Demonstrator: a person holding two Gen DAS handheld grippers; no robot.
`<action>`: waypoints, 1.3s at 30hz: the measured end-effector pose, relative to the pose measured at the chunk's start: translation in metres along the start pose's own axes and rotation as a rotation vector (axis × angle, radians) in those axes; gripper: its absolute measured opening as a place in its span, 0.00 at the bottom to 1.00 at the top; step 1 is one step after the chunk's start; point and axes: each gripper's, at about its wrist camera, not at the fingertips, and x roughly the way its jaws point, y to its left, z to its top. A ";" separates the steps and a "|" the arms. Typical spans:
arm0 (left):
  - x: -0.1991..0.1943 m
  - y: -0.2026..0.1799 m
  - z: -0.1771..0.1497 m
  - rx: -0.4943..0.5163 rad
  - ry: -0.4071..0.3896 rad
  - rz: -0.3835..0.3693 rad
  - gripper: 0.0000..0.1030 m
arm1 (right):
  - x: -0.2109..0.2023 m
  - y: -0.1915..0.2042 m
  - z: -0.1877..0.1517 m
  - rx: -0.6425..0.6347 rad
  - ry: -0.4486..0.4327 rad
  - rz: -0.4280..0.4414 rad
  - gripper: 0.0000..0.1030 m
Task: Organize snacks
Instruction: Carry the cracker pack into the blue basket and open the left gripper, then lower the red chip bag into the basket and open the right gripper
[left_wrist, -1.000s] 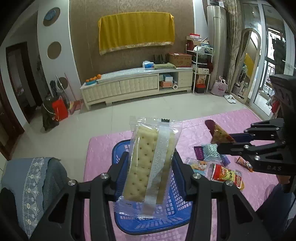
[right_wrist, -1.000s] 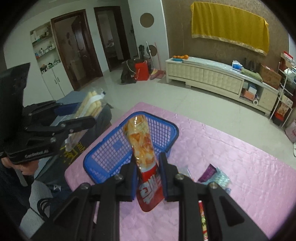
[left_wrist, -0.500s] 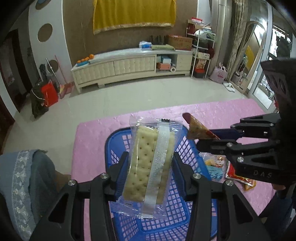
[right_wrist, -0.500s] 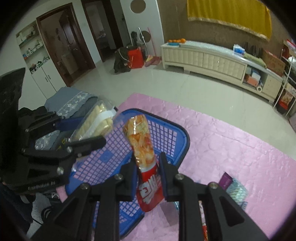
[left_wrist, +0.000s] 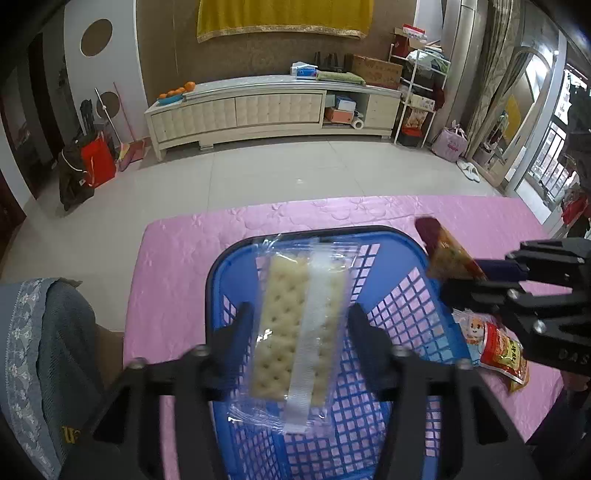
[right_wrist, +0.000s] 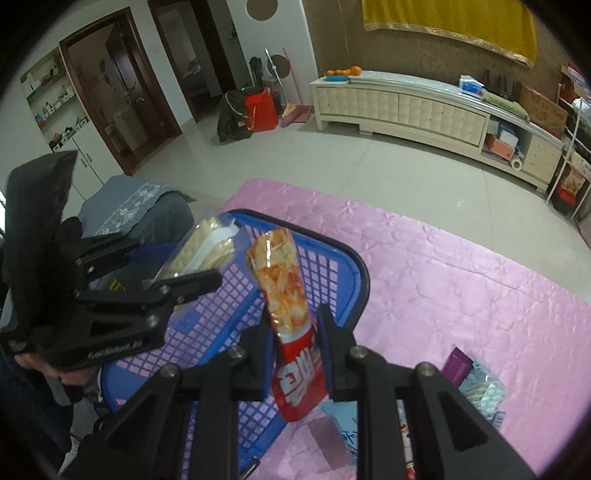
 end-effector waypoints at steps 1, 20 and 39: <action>-0.001 0.000 0.000 -0.003 -0.005 -0.001 0.67 | -0.002 0.001 -0.002 -0.010 0.002 -0.009 0.25; -0.060 0.025 -0.019 -0.023 -0.056 0.018 0.72 | 0.000 0.045 0.018 -0.101 0.020 -0.042 0.25; -0.052 0.054 -0.032 -0.073 -0.043 0.018 0.72 | 0.077 0.067 0.041 -0.327 0.058 -0.074 0.69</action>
